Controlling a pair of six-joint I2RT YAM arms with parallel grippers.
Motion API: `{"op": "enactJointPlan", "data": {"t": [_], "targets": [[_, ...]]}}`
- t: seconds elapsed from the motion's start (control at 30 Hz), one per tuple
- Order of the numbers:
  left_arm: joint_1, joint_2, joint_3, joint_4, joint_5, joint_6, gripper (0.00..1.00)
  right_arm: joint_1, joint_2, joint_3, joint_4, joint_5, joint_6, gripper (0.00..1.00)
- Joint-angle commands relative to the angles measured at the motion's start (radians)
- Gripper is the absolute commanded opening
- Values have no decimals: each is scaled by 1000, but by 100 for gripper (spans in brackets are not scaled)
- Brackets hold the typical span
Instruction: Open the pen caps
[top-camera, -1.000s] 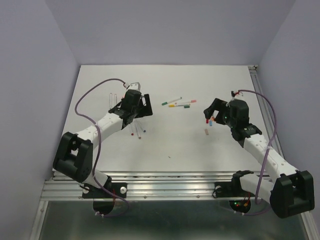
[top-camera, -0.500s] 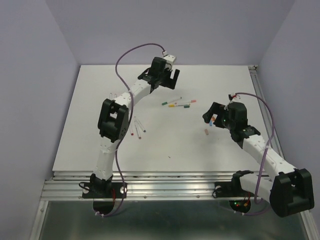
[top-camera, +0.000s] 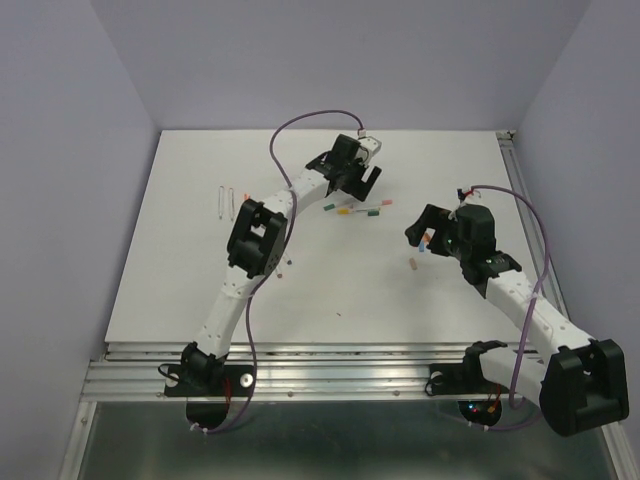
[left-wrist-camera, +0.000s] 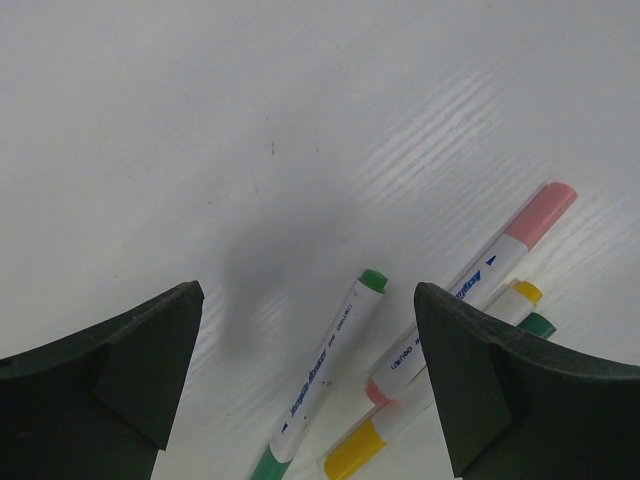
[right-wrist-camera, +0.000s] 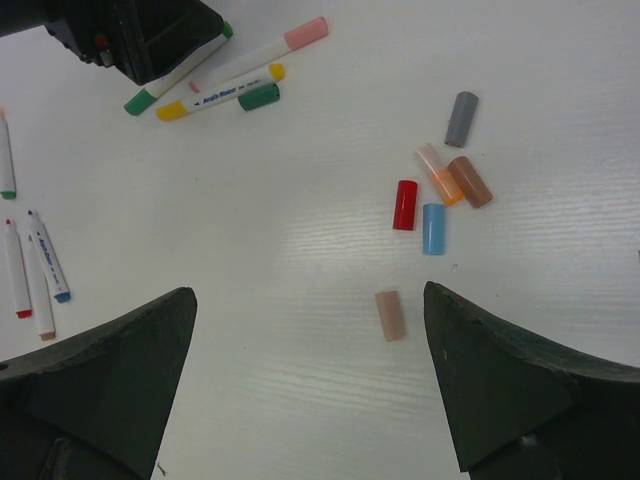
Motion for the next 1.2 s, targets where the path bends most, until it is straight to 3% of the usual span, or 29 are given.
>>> {"op": "enactJointPlan", "data": {"t": [0.0,0.4,0.5,0.63,0.87,1.0,1.17], "targets": [[10,-7,73,-4,2,29,99,-6,-12,-20,22,8,-8,100],[10,64,87,-41,-80,44,89,-6,5,-20,24,18,-7,100],[9,70,80,-64,-97,49,83,-7,8,-17,25,18,-4,100],[10,64,39,-94,-153,41,68,-6,11,-17,24,18,-2,100],[54,-37,-176,-76,-68,-129,58,-6,5,-20,27,18,4,100],[74,-92,-324,-42,-86,-166,55,-6,-4,-20,21,17,2,100],[79,-131,-392,-27,-91,-163,52,-6,-16,-25,24,15,7,100]]}}
